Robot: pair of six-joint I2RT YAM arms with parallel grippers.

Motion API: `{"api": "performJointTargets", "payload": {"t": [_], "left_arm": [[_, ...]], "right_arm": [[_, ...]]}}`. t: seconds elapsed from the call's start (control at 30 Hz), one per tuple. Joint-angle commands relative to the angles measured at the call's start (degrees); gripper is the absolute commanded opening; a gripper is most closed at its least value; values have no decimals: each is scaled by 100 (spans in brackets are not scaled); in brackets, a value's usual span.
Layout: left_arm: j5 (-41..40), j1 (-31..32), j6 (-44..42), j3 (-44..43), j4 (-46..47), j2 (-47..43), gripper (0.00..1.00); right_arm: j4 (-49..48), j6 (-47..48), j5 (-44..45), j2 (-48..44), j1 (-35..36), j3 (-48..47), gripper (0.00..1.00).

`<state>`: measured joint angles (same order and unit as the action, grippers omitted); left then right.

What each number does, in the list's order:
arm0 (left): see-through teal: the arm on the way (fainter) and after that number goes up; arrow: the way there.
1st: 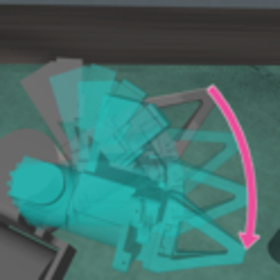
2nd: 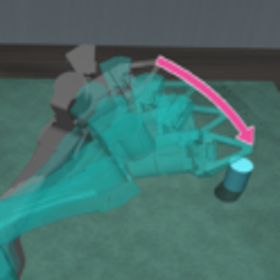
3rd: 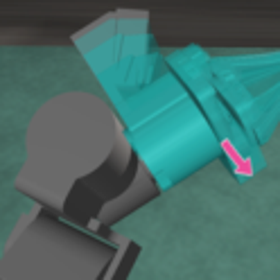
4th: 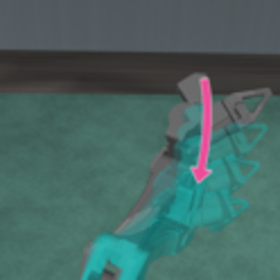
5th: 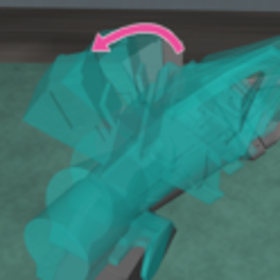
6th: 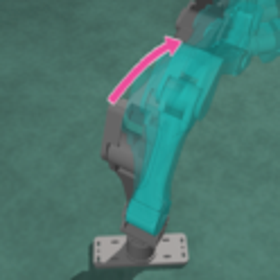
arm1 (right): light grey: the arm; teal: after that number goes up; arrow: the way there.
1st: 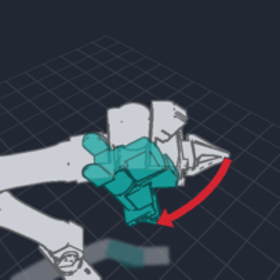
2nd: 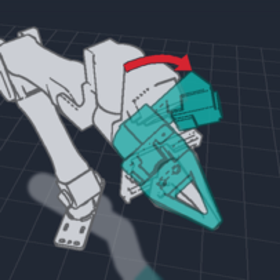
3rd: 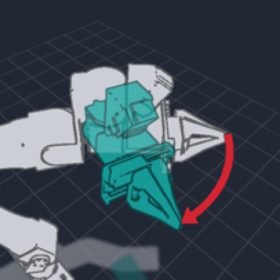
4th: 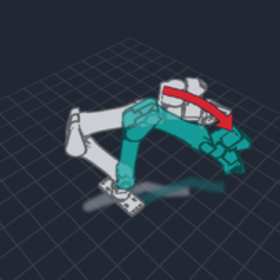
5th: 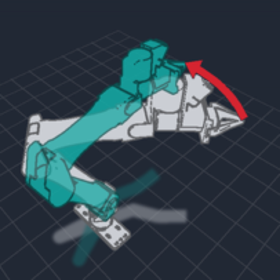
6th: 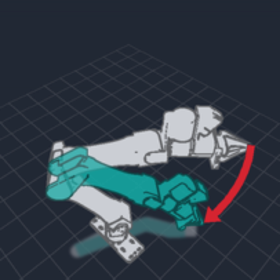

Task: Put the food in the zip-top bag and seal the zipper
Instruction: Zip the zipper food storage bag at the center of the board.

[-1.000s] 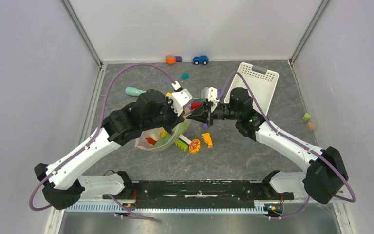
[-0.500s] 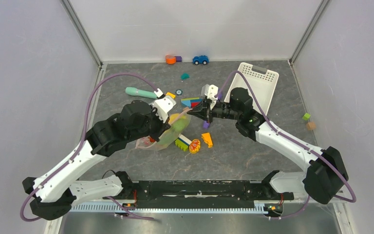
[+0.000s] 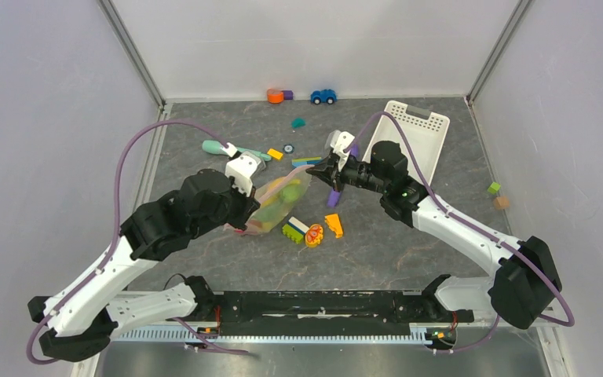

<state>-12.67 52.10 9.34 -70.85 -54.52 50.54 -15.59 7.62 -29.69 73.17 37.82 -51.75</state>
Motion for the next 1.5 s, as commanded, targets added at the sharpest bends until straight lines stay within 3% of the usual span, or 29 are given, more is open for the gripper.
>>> {"api": "performJointTargets", "payload": {"t": [0.0, 0.3, 0.8, 1.03, 1.23, 1.33, 1.4, 1.47], "left_arm": [[-308, -17, 706, -69, -693, -356, 2], [-935, -11, 1826, 12, -1625, -671, 2], [-1582, -7, 2525, 1, -2273, -1051, 2], [-2026, -9, 2816, 17, -2117, -1083, 2], [-3343, -14, 3644, -156, -2372, -902, 7], [-3599, -18, 3844, -122, -2429, -822, 8], [-3708, -16, 4090, -146, -2535, -744, 16], [-3791, -15, 4325, -223, -2690, -670, 36]], "right_arm": [[34, 277, 1178, -35, -243, -261, 0], [117, 381, 1629, -29, -284, -276, 0], [202, 409, 1688, -28, -319, -305, 0], [-209, 445, 17, -337, -252, -30, 0], [-199, 806, -978, -392, 377, 20, 0], [-127, 1177, -1228, -218, 778, -35, 0], [-111, 1371, -1207, -105, 1066, -50, 0], [53, 1630, -1179, 70, 1357, -132, 0]]}}
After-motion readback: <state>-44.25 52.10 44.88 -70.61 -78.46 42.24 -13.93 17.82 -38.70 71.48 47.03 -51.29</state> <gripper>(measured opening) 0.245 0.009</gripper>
